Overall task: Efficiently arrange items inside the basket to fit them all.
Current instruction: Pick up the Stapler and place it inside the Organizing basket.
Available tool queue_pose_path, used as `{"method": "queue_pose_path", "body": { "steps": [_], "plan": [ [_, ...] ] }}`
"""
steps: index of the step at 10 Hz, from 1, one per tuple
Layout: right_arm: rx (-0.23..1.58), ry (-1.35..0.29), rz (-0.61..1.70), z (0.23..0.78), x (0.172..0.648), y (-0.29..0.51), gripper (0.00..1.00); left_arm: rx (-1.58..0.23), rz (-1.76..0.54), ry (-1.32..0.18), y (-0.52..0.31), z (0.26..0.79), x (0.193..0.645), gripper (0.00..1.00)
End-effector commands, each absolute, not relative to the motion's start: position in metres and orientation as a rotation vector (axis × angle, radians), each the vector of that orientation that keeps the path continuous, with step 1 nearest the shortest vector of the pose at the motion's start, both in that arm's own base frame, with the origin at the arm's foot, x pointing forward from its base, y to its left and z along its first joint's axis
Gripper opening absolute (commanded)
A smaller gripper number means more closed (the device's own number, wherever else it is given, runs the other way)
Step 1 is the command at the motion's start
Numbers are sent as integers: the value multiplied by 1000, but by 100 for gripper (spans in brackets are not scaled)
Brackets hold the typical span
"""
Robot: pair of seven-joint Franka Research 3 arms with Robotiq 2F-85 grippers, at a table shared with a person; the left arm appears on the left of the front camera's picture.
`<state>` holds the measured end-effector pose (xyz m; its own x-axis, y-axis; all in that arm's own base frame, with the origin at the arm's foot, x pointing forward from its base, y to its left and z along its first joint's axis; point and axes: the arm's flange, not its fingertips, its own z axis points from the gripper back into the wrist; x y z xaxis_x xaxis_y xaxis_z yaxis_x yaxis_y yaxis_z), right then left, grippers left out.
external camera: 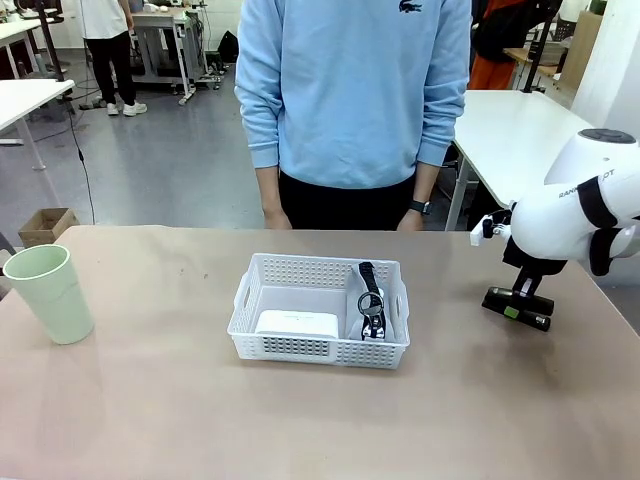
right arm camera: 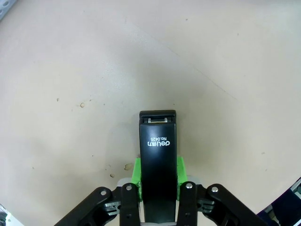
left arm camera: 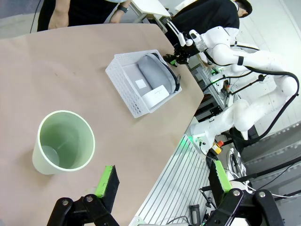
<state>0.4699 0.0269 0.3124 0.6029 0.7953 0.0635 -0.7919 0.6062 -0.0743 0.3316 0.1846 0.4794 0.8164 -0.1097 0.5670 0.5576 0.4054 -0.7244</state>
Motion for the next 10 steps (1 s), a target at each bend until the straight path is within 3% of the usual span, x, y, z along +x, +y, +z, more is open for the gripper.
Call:
{"method": "queue_pose_path", "body": {
  "steps": [1,6,10],
  "plan": [
    [-28,-87,945,312,468,21,0,-1070,-441,-466,183,479,329,100],
    [-32,-103,953,335,460,16,0,-1070,-441,-466,183,479,329,100],
    [1,-172,942,476,383,-1,0,-1070,-441,-466,183,479,329,100]
  ]
}}
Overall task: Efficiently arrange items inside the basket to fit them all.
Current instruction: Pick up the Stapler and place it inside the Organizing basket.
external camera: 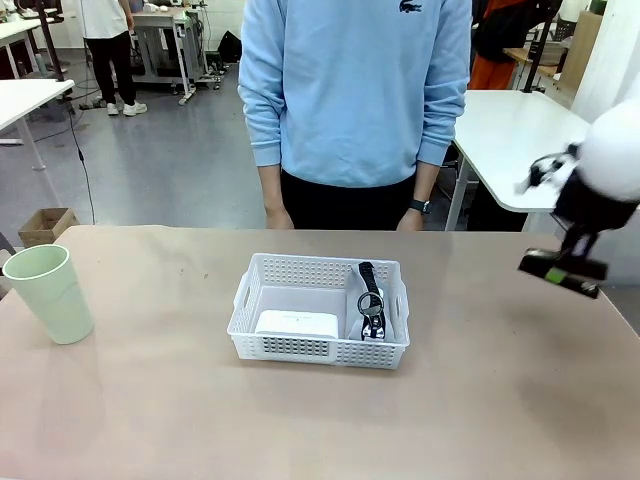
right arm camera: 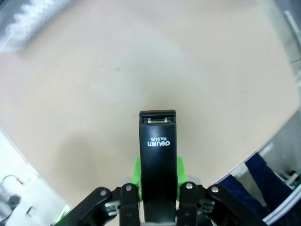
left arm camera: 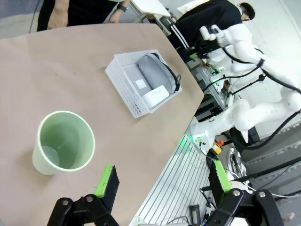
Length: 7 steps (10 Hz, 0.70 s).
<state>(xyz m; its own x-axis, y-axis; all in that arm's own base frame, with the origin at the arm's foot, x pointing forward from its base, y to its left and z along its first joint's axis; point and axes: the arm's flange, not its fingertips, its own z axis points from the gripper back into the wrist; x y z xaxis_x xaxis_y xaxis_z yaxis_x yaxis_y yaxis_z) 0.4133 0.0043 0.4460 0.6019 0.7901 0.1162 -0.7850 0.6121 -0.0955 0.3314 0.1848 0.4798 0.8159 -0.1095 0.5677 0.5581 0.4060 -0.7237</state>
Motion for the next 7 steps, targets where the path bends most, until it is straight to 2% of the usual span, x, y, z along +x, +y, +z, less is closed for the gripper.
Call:
{"method": "queue_pose_path", "body": {
  "steps": [1,3,7],
  "plan": [
    [4,-181,958,492,368,-6,0,-1070,-441,-466,183,479,329,100],
    [33,-223,936,491,370,-16,0,-1070,-441,-466,183,479,329,100],
    [-6,-186,929,504,364,-9,0,-1070,-441,-466,183,479,329,100]
  ]
}}
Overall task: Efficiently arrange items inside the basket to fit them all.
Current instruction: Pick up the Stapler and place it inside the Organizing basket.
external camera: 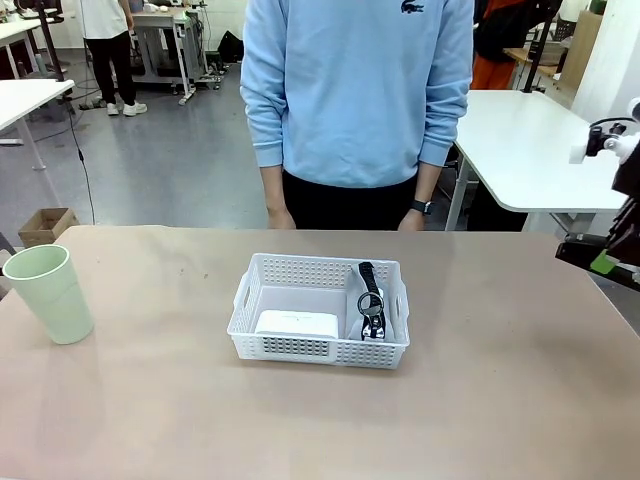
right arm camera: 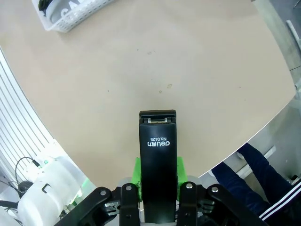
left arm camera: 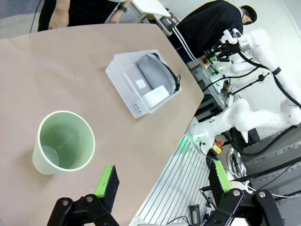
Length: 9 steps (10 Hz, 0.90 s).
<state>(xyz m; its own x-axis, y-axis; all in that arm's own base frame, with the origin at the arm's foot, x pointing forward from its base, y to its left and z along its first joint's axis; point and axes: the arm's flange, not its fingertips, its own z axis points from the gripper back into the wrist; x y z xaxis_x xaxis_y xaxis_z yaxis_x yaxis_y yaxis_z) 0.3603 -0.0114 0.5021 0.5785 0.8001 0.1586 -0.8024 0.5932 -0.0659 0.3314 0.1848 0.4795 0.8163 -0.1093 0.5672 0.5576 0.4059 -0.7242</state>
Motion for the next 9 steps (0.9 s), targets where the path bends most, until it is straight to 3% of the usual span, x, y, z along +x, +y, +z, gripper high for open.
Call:
{"method": "queue_pose_path", "body": {
  "steps": [1,3,6,9],
  "plan": [
    [12,-184,934,504,359,-13,32,-1070,-441,-466,183,479,329,100],
    [-146,-257,1016,526,376,41,32,-1070,-441,-466,183,479,329,100],
    [-343,-221,1283,577,429,166,32,-1070,-441,-466,183,479,329,100],
    [-282,-352,1595,578,448,292,32,-1070,-441,-466,183,479,329,100]
  ]
}}
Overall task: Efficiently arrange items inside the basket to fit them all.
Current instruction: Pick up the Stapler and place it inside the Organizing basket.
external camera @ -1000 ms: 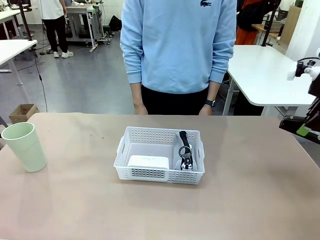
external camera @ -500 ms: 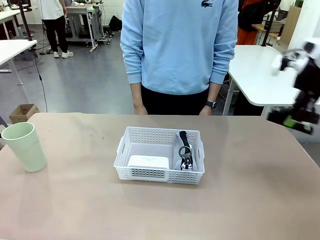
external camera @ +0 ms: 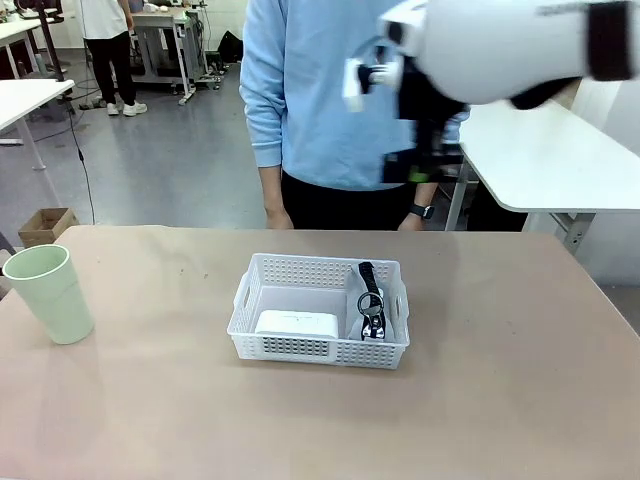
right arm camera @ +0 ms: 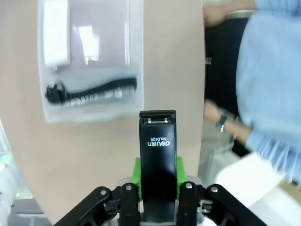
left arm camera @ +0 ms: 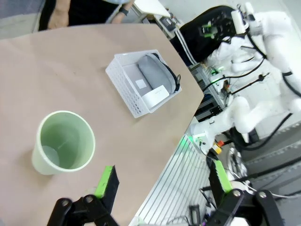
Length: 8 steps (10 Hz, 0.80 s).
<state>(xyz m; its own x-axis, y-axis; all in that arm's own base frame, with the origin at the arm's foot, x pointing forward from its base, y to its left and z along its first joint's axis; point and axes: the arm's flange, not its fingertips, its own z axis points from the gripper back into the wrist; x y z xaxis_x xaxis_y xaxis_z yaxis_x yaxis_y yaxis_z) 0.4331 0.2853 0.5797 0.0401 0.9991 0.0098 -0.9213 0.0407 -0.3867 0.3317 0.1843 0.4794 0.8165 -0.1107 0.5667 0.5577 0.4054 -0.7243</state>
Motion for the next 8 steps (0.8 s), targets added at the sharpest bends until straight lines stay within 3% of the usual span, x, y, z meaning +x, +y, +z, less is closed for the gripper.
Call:
{"method": "queue_pose_path", "body": {
  "steps": [1,5,8],
  "plan": [
    [-233,-335,1663,564,448,326,32,-1070,-441,-466,183,479,329,100],
    [-17,-201,1894,494,399,419,32,-1070,-441,-466,183,479,329,100],
    [37,-47,1767,454,391,419,32,-1070,-441,-466,183,479,329,100]
  ]
}}
